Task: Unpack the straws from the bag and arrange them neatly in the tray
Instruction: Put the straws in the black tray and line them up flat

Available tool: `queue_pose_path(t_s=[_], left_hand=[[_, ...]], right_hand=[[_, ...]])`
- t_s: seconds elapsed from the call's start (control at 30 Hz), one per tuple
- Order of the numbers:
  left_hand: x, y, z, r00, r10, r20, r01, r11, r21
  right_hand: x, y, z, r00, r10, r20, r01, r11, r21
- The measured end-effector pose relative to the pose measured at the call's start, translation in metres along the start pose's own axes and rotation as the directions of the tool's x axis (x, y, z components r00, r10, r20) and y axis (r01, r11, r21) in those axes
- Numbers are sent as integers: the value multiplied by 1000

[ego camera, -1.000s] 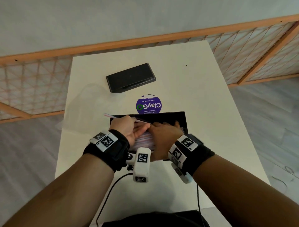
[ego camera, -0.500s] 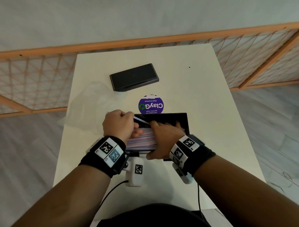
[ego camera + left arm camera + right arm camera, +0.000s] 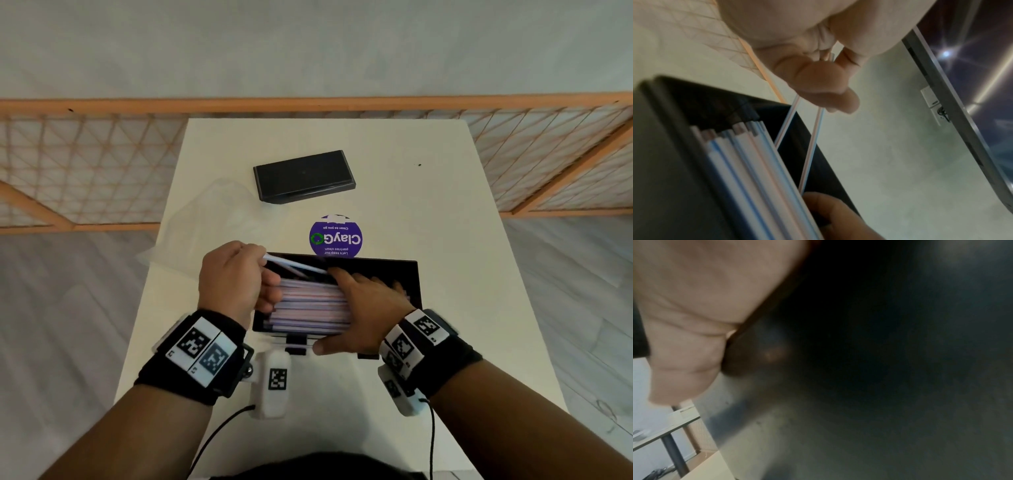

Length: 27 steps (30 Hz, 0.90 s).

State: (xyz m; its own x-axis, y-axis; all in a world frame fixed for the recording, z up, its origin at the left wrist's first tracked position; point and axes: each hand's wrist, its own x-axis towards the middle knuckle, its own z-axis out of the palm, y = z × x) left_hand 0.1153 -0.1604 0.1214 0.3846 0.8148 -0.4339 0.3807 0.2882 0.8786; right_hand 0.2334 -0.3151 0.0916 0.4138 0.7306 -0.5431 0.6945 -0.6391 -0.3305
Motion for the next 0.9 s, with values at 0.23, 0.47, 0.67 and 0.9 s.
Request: queue_pose_path(t_s=[0.23,0.47,0.67,0.9], left_hand=[[0,0,2,986,-94,136,80,991,106],[1,-13,27,946,-131,298,-19,892,452],[-2,-7,16,943,12,332,-236,728,644],[10,-10,12,894,101,436,-431,455,779]], right_hand=[[-2,6,5,992,30,-126,-17,995,103],[1,-1,7,986,119,-114,-126,991,-51],[7,-3,-8,996,78,34,-76,995,-59],[18,-6,-17,988,78,131,-83,996,29]])
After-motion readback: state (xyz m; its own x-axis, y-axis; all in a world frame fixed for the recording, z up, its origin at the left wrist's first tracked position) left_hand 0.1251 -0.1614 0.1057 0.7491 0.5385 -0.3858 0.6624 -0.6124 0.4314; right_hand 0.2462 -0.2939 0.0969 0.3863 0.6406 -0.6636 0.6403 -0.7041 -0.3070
